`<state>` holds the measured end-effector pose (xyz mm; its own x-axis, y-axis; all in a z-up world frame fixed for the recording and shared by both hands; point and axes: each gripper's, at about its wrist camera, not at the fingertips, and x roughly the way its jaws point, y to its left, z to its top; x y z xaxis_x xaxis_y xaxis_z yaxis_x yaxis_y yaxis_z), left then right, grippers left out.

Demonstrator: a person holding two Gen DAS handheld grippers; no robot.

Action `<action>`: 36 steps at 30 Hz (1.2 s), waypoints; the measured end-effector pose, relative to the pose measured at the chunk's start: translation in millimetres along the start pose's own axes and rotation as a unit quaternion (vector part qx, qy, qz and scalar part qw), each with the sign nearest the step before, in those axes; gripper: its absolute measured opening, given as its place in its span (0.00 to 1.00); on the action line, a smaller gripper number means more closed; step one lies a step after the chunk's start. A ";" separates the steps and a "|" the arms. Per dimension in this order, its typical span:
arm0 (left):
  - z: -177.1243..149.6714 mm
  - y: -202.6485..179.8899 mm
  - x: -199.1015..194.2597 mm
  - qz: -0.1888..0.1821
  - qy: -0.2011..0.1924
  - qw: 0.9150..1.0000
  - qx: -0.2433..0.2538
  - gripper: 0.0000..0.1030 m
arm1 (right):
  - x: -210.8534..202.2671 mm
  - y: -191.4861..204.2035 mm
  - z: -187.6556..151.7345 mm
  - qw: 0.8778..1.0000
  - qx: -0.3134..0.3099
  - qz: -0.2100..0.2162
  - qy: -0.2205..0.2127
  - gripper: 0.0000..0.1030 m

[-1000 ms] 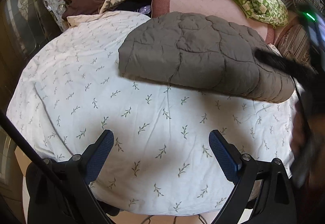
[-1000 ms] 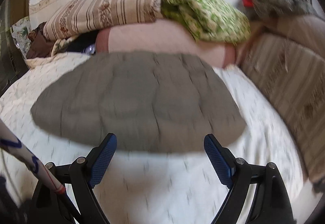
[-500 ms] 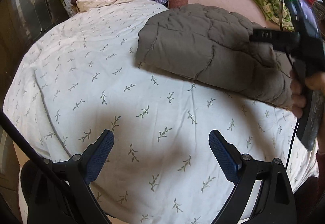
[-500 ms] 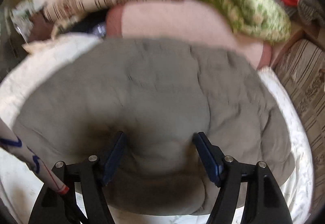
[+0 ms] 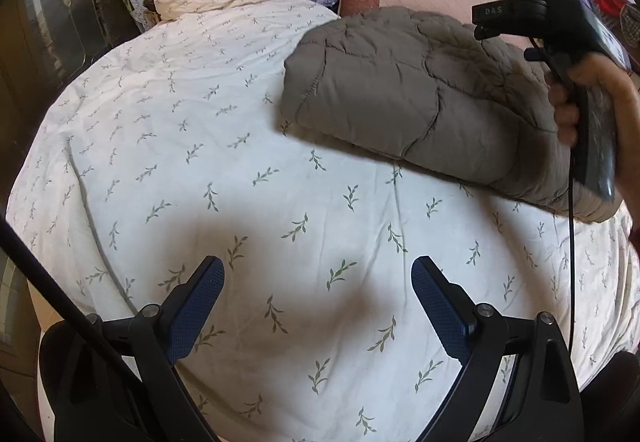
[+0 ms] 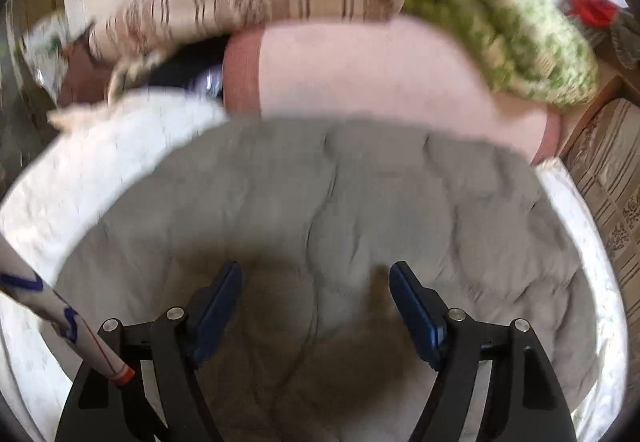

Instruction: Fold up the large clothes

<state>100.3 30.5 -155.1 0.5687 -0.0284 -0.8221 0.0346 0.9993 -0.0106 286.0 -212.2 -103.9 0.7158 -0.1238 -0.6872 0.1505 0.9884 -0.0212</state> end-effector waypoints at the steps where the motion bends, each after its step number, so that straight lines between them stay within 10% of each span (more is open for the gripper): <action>1: -0.4 -0.8 2.5 0.000 0.005 1.000 0.003 0.91 | 2.6 -2.4 5.1 1.000 0.003 -0.012 -0.002 0.78; 9: 2.9 9.9 9.0 0.010 0.008 1.000 -0.017 0.91 | 56.6 6.2 10.0 0.995 -0.028 -0.084 0.051 0.86; 17: -5.3 10.1 12.8 0.006 0.024 1.000 -0.015 0.91 | -25.4 122.6 -24.9 0.982 -0.169 0.084 -0.017 0.81; 23: -4.0 11.4 2.9 -0.005 0.008 1.000 -0.018 0.91 | 5.1 189.8 -65.5 0.959 -0.283 0.037 0.003 0.79; 27: -4.4 9.7 1.4 -0.006 0.003 1.000 -0.015 0.91 | -21.3 144.7 -43.7 0.977 -0.196 0.083 -0.010 0.78; 36: -1.2 6.3 -7.2 -0.001 -0.011 1.000 -0.011 0.91 | 26.3 -68.4 -12.1 0.998 0.000 -0.056 0.036 0.82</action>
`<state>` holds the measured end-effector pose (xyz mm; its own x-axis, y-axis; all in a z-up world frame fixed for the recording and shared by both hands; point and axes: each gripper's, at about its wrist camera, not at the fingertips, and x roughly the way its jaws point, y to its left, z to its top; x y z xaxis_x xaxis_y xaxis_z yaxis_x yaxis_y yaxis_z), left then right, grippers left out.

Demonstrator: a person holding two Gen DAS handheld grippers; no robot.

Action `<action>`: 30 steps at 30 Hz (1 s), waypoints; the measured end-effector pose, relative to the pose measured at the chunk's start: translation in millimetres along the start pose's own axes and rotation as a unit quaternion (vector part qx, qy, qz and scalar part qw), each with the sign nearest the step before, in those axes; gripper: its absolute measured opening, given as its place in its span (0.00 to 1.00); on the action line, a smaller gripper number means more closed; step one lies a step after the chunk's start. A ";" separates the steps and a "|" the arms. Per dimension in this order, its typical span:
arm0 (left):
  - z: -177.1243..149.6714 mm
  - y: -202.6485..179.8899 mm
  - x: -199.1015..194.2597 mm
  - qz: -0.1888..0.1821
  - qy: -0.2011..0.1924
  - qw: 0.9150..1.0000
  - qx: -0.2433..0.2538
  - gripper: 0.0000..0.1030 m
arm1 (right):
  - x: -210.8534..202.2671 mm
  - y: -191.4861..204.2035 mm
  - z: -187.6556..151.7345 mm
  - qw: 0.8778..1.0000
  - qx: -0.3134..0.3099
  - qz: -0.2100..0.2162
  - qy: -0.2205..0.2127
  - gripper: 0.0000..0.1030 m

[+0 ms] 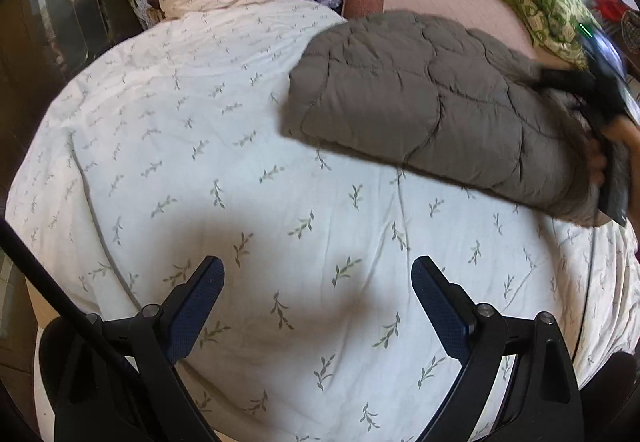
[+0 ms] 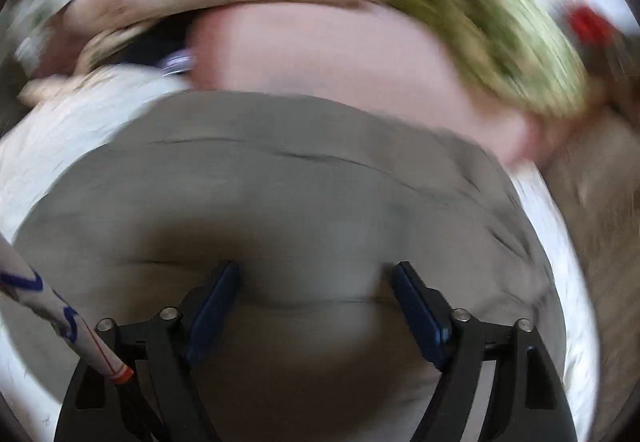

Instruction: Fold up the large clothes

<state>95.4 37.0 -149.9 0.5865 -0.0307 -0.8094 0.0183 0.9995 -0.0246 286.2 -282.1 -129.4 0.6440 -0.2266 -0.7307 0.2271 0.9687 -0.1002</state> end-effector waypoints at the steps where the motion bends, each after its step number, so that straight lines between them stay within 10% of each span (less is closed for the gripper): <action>1: 1.5 -0.7 -2.1 0.003 -0.005 1.000 0.000 0.91 | 0.3 -22.4 -2.3 1.000 0.027 -0.003 0.001 0.83; 5: 4.2 -4.5 -9.5 0.012 -0.015 1.000 0.004 0.91 | -1.7 -133.1 -22.5 0.987 0.152 -0.046 0.026 0.84; 10: 3.0 -16.5 -28.9 0.008 -0.035 0.999 0.021 0.91 | -43.8 -180.0 -61.0 0.984 0.165 -0.070 0.019 0.84; 20: 7.3 -57.4 -70.0 -0.025 -0.062 0.994 0.081 0.91 | -143.0 -98.0 -183.1 0.994 0.107 0.015 -0.003 0.84; 30: -9.0 -73.0 -88.9 -0.030 -0.069 0.993 0.092 0.91 | -164.2 -66.0 -233.8 0.993 0.116 0.016 0.017 0.85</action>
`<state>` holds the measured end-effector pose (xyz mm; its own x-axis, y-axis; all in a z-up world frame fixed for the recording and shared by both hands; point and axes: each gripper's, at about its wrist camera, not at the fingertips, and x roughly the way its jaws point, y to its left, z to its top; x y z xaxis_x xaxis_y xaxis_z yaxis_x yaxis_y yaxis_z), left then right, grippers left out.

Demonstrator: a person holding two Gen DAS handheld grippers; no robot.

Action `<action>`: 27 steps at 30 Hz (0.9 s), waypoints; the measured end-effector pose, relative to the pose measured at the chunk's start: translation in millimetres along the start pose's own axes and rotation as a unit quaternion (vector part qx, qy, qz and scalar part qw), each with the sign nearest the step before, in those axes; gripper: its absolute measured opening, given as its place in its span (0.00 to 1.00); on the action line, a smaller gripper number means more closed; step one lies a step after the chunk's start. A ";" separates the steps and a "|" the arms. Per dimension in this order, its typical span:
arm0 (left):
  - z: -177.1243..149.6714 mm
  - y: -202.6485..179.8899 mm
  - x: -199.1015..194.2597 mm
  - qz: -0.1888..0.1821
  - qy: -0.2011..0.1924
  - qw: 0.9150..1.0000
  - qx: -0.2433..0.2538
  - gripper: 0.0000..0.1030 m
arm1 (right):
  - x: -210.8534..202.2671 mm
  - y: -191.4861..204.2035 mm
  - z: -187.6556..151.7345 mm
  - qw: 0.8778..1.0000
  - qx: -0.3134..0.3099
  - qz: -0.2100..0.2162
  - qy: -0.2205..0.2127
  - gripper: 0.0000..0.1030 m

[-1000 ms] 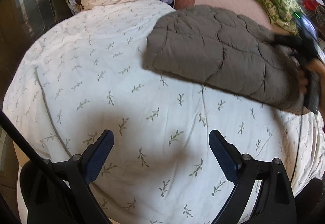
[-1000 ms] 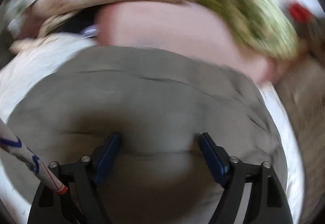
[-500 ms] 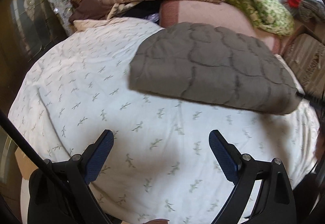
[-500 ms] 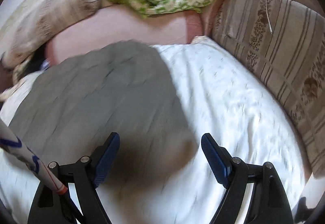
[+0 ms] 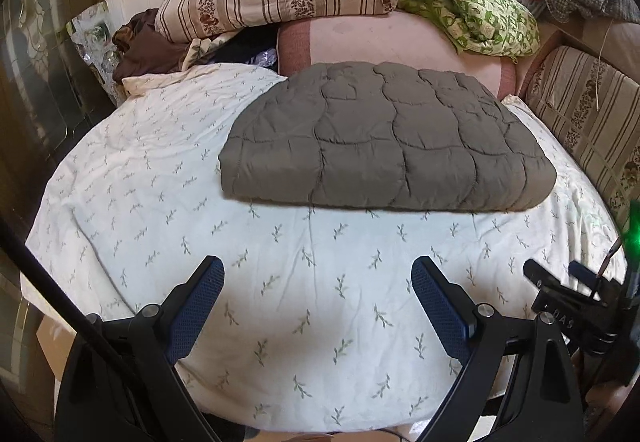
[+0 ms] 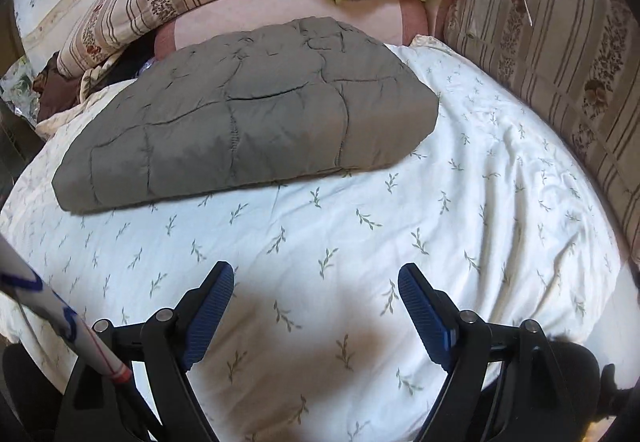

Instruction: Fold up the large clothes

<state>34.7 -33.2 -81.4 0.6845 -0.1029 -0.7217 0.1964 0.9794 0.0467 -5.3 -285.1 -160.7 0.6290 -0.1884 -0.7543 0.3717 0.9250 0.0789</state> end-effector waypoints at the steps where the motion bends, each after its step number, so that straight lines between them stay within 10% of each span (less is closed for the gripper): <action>1: -2.2 -1.1 -0.1 0.001 0.002 1.000 0.002 0.91 | -2.2 0.8 -0.2 1.000 -0.004 -0.004 -0.004 0.85; 27: -17.7 -5.3 7.7 -0.005 0.030 1.000 -0.003 0.91 | -27.2 30.3 -3.8 0.997 -0.054 -0.033 -0.035 0.88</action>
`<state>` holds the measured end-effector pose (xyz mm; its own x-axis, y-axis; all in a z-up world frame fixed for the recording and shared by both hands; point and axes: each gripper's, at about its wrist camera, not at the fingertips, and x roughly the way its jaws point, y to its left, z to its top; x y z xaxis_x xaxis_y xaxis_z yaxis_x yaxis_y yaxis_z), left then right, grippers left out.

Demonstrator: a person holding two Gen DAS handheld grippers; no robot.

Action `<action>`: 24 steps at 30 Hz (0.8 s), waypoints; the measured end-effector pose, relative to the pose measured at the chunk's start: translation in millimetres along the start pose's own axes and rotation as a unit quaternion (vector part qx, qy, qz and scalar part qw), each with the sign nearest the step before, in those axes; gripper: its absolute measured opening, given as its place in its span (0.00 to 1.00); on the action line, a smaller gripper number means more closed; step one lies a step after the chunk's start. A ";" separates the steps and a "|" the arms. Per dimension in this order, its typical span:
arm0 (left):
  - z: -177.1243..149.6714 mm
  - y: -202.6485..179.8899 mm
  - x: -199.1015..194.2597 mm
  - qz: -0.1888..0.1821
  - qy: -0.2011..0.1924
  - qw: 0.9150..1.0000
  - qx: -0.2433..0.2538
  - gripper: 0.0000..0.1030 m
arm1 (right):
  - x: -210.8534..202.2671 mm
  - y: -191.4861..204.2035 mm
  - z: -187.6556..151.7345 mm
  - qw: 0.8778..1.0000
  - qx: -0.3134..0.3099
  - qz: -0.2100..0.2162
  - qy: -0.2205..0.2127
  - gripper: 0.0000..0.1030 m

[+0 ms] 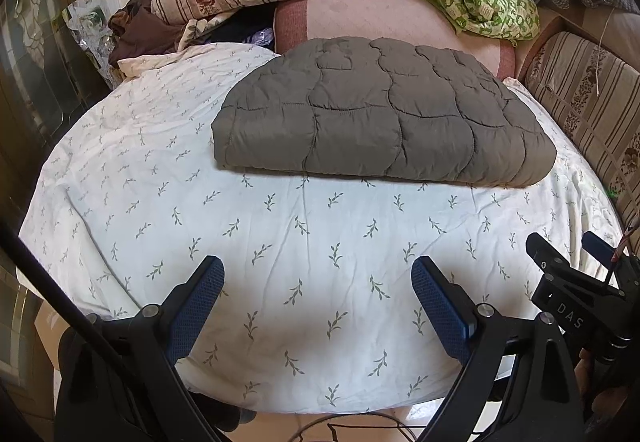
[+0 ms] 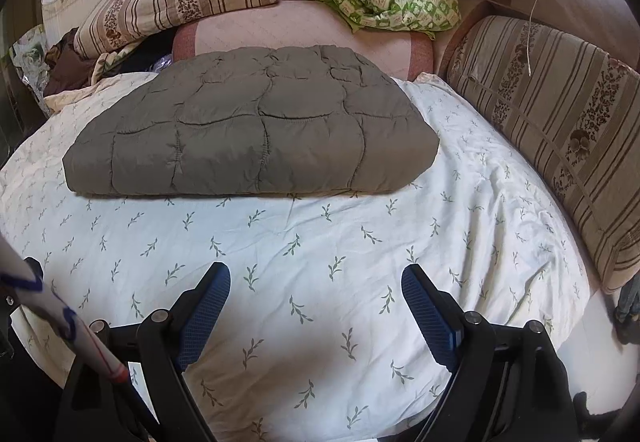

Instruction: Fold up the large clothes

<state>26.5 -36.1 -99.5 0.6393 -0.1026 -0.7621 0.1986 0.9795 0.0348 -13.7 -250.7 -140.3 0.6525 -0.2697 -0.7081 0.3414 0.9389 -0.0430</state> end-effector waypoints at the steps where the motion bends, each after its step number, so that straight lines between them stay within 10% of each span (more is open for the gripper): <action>1: -0.3 0.2 0.7 -0.001 0.001 1.000 -0.001 0.91 | 0.2 0.3 -0.2 1.000 0.000 0.000 0.001 0.88; 24: -3.9 3.8 10.7 0.002 0.015 1.000 -0.008 0.91 | 0.3 9.8 -3.4 1.000 -0.016 -0.006 0.003 0.88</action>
<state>31.1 -32.8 -110.0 0.6177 -0.0941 -0.7808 0.1848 0.9824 0.0279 -12.4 -240.8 -143.3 0.6446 -0.2808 -0.7111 0.3272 0.9419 -0.0754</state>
